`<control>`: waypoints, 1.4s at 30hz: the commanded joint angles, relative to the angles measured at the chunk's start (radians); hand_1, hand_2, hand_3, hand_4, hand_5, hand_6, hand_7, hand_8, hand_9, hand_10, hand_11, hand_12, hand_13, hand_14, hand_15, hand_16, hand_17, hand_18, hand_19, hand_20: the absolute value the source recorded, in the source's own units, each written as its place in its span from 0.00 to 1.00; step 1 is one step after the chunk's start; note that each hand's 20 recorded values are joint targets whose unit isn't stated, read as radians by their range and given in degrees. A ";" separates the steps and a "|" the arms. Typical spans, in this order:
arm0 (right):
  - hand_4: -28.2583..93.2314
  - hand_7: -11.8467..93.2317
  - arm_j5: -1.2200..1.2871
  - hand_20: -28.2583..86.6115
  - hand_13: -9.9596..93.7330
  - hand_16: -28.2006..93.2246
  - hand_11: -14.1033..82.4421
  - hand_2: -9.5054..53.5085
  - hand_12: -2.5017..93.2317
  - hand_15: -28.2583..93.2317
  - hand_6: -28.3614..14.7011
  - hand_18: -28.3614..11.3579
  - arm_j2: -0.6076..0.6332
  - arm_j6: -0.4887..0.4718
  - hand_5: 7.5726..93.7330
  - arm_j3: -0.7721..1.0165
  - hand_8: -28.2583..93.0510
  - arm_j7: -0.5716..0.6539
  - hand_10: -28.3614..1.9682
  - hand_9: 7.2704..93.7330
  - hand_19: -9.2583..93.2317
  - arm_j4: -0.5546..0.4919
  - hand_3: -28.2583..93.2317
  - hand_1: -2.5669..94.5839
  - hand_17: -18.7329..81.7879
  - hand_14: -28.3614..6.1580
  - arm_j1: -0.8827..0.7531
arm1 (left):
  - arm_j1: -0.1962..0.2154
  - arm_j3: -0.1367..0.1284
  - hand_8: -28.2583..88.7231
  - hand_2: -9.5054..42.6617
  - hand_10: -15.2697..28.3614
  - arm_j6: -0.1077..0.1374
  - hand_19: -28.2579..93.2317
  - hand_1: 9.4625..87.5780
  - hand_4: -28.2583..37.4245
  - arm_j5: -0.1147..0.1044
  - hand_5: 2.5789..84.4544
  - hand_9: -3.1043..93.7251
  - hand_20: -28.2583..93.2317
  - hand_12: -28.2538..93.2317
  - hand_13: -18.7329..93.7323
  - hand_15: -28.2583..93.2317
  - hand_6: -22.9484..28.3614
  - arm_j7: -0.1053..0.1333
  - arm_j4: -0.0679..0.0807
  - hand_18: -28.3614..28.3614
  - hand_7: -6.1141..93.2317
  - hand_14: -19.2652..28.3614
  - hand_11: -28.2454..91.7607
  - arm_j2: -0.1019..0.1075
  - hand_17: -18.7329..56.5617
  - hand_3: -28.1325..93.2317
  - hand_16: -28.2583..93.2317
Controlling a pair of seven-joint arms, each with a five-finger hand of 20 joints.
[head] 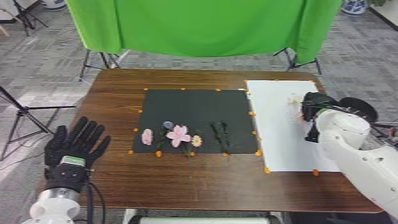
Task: Arrange flowers
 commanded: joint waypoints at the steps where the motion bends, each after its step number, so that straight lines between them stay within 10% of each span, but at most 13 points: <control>1: 0.00 0.32 -0.108 0.46 0.77 0.41 0.26 0.21 0.26 0.45 0.71 0.30 -0.025 0.172 0.74 -0.075 0.22 -0.076 0.66 0.82 0.69 -0.208 0.69 0.65 0.50 0.58 0.008 | 0.009 -0.011 0.16 0.50 0.72 -0.005 0.57 0.24 0.00 0.013 0.48 0.43 0.32 0.34 0.42 0.56 0.63 -0.021 -0.004 0.77 0.23 0.73 0.43 -0.018 0.14 0.82 0.18; 8: 0.00 0.31 -0.138 0.46 0.77 0.41 0.27 0.20 0.25 0.46 0.69 0.28 -0.188 0.108 0.75 -0.156 0.22 -0.134 0.61 0.80 0.70 -0.257 0.72 0.62 0.50 0.57 0.048 | 0.028 -0.028 0.16 0.50 0.72 0.003 0.57 0.24 0.00 0.007 0.48 0.43 0.32 0.34 0.42 0.56 0.63 -0.022 -0.007 0.77 0.23 0.73 0.43 -0.020 0.14 0.82 0.18; 18: 0.00 0.31 -0.165 0.46 0.77 0.41 0.27 0.19 0.23 0.46 0.69 0.27 -0.325 0.017 0.75 -0.262 0.22 -0.158 0.59 0.79 0.70 -0.171 0.74 0.61 0.50 0.56 0.047 | -0.075 0.019 0.16 0.50 0.72 0.004 0.57 0.24 0.00 0.042 0.48 0.43 0.32 0.34 0.42 0.56 0.63 -0.091 0.024 0.77 0.23 0.73 0.43 -0.023 0.14 0.82 0.18; 42: 0.00 0.30 -0.191 0.46 0.77 0.40 0.27 0.17 0.23 0.47 0.68 0.25 -0.306 -0.014 0.75 -0.198 0.22 -0.078 0.59 0.78 0.73 -0.182 0.75 0.61 0.50 0.55 0.014 | -0.041 0.007 0.16 0.50 0.72 -0.005 0.57 0.24 0.00 0.028 0.48 0.43 0.32 0.34 0.42 0.56 0.63 -0.067 0.017 0.77 0.23 0.73 0.43 -0.026 0.14 0.82 0.18</control>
